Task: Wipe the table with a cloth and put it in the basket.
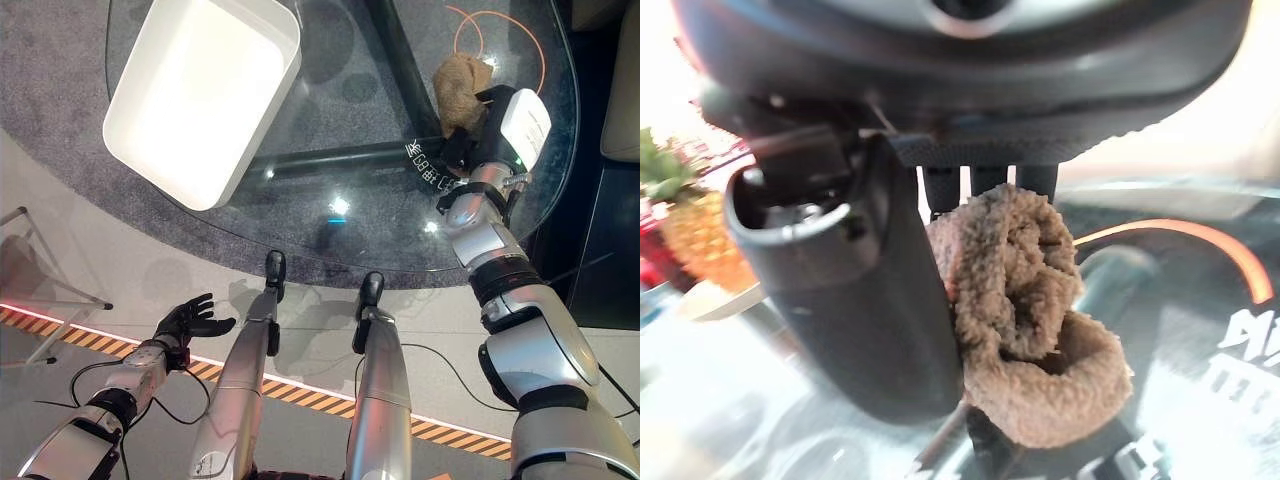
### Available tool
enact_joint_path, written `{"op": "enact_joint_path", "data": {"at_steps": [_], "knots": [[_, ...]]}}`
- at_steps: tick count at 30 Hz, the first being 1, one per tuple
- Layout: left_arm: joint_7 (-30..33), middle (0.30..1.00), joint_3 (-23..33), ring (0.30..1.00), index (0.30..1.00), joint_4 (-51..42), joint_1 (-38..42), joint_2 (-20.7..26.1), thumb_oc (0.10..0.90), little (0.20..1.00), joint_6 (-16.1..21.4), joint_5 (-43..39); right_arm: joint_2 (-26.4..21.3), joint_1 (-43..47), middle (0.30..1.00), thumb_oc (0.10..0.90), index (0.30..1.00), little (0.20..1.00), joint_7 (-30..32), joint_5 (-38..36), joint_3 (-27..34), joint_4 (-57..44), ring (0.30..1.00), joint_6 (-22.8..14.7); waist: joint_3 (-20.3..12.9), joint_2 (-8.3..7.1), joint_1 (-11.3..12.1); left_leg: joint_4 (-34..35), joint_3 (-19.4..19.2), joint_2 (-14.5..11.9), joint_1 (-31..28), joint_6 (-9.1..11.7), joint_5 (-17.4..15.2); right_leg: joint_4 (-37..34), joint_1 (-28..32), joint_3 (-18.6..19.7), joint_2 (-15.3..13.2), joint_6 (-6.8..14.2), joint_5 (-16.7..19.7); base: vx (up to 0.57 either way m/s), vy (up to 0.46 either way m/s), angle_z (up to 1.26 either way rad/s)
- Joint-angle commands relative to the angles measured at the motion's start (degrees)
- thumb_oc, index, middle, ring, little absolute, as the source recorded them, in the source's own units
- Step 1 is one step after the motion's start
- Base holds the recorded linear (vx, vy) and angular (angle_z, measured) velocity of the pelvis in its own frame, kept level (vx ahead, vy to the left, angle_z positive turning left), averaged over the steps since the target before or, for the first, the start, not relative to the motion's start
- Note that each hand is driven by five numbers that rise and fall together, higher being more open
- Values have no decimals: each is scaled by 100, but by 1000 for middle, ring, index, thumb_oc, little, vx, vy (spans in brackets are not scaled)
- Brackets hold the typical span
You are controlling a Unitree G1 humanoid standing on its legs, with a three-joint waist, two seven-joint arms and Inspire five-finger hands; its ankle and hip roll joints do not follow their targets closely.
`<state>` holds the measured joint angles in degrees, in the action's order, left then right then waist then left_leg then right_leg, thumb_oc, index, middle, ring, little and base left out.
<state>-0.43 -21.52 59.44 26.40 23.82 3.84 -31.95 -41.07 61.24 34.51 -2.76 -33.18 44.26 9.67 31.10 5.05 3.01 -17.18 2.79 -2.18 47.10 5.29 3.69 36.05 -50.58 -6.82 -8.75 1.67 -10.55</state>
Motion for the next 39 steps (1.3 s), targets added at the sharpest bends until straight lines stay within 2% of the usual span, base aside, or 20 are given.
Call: {"op": "enact_joint_path", "data": {"at_steps": [1, 7, 17, 25, 30, 39], "knots": [[94, 900, 231, 900, 900, 33, -402, 80, 800, 900, 77, 88, -307, 442, 300, 100, 300, 200, -365, 624, -351, -1065, 300, -511, -131, -42, 88, -724, -306, 343, -106, -383, -516, -644, 235, -296, 333, 38, 567, 0, 0, 0], [116, 900, 314, 900, 900, 17, -423, 10, 800, 900, 88, 214, -117, 214, 300, 100, 300, 200, -1089, 841, -546, -1850, 300, -509, -131, -72, 76, -689, -349, 344, -145, -378, -499, -670, 274, -318, 347, 27, 542, 0, 0, 0], [138, 900, 386, 900, 900, 48, -438, -40, 800, 900, 132, 214, 182, -348, 300, 100, 300, 200, -1635, 802, -667, -2736, 300, -588, -131, -79, 10, -674, -411, 353, -150, -359, -467, -689, 277, -293, 360, 30, 531, 0, 0, 0], [135, 900, 398, 900, 900, 93, -391, -53, 800, 900, 153, 160, 222, -569, 300, 100, 300, 200, -1946, 708, -776, -2929, 300, -788, -131, -86, -10, -647, -425, 342, -145, -343, -441, -686, 267, -290, 361, 38, 530, 0, 0, 0], [150, 900, 406, 900, 900, 131, -326, -75, 800, 900, 159, 61, 251, -616, 300, 100, 300, 200, -2483, 581, -966, -3298, 300, -1052, -131, -110, -13, -607, -424, 340, -155, -327, -406, -722, 273, -313, 355, 51, 560, 0, 0, 0], [131, 900, 435, 900, 900, 150, -256, -53, 800, 900, 241, -3, 248, -656, 300, 100, 300, 200, -2632, 401, -1106, -3467, 300, -1153, -131, -115, -18, -567, -430, 337, -182, -305, -367, -752, 293, -314, 344, 71, 590, 0, 0, 0]]}}
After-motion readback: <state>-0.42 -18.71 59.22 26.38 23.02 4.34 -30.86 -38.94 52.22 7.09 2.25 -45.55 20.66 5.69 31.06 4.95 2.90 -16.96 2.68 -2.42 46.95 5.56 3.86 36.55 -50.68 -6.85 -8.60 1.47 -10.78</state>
